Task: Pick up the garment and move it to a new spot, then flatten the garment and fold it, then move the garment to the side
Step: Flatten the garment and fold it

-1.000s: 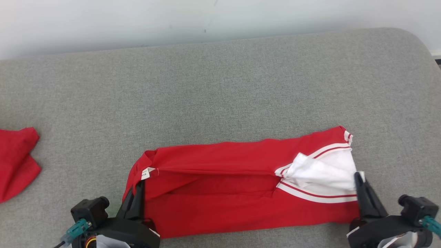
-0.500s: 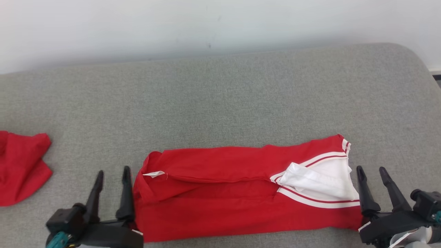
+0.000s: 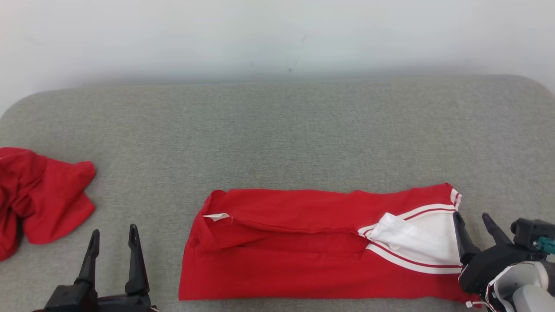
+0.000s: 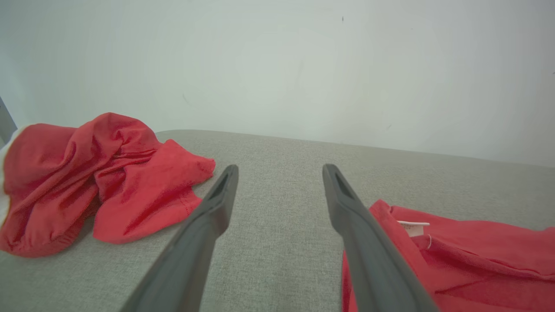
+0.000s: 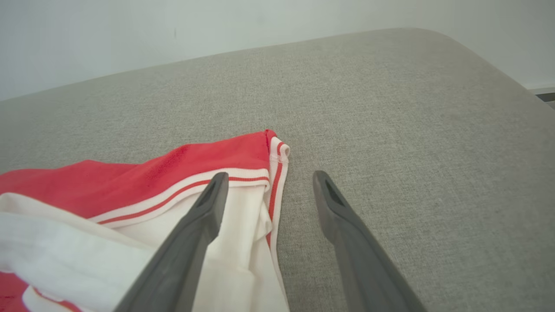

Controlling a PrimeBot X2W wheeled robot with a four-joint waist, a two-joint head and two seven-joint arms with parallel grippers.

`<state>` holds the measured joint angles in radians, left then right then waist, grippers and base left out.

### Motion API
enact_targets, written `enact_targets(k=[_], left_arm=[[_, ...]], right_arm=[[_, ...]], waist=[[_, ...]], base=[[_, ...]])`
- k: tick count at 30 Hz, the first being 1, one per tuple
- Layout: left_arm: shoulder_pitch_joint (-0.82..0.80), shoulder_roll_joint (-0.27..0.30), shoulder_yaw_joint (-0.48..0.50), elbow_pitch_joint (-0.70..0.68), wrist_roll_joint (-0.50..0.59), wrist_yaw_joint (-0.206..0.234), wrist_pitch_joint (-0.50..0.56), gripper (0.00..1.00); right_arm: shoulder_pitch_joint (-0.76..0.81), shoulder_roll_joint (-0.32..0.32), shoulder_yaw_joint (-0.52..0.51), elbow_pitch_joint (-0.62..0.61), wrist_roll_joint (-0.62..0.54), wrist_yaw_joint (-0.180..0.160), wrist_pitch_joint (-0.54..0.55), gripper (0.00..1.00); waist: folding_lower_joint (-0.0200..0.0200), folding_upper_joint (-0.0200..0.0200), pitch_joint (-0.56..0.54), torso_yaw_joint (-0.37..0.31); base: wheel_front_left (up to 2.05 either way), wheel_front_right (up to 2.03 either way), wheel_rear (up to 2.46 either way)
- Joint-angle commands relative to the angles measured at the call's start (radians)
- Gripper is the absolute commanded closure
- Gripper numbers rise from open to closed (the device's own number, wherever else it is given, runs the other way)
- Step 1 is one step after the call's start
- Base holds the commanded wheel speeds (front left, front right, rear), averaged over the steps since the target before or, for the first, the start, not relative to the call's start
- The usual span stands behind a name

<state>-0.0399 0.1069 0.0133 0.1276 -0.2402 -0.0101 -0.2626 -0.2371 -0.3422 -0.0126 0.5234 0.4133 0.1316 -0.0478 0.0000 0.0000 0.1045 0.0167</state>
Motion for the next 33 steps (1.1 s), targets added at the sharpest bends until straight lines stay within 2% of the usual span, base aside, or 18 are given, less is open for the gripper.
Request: enact_targets(k=[1,10,19,20,21,22,27,33], left_arm=[[0.015,-0.006,0.009,-0.007,0.014,-0.007,-0.003,0.0],[0.051,-0.02,0.038,-0.01,0.109,-0.023,-0.003,0.0],[0.057,-0.027,0.061,0.001,0.127,-0.052,-0.003,0.0],[0.057,-0.029,0.065,0.001,0.123,-0.056,-0.003,0.0],[0.057,-0.03,0.068,0.003,0.122,-0.059,-0.003,0.0],[0.059,-0.031,0.069,0.006,0.124,-0.06,-0.003,0.0],[0.066,-0.035,0.065,0.027,0.137,-0.078,-0.003,0.0],[0.083,-0.04,0.076,0.04,0.14,-0.089,-0.003,0.0]], right_arm=[[-0.005,0.002,0.0,0.021,-0.003,-0.002,0.001,0.0],[-0.009,0.013,0.059,0.135,0.019,-0.002,0.085,0.0],[-0.038,0.002,0.109,0.214,0.013,-0.003,0.158,0.0],[-0.04,0.007,0.119,0.22,0.021,-0.002,0.171,0.38],[-0.041,0.008,0.13,0.22,0.028,-0.002,0.176,0.83],[-0.044,0.006,0.139,0.221,0.035,-0.002,0.177,1.0],[-0.067,-0.026,0.142,0.241,0.065,-0.003,0.164,1.0],[-0.099,-0.121,0.087,0.294,0.038,-0.003,0.101,1.0]], waist=[[0.0,0.0,-0.007,0.02],[0.0,0.0,-0.01,0.028],[0.0,0.0,-0.013,0.026],[0.0,0.0,-0.015,0.027],[0.0,0.0,-0.017,0.028],[0.0,0.0,-0.019,0.029],[0.0,0.0,-0.037,0.026],[0.0,0.0,-0.065,0.017]], base=[[0.0,0.0,0.0],[0.0,0.0,0.0],[0.0,0.0,0.0],[0.0,0.0,0.0],[0.0,0.0,0.0],[0.0,0.0,0.0],[0.0,0.0,0.0],[0.0,0.0,0.0]])
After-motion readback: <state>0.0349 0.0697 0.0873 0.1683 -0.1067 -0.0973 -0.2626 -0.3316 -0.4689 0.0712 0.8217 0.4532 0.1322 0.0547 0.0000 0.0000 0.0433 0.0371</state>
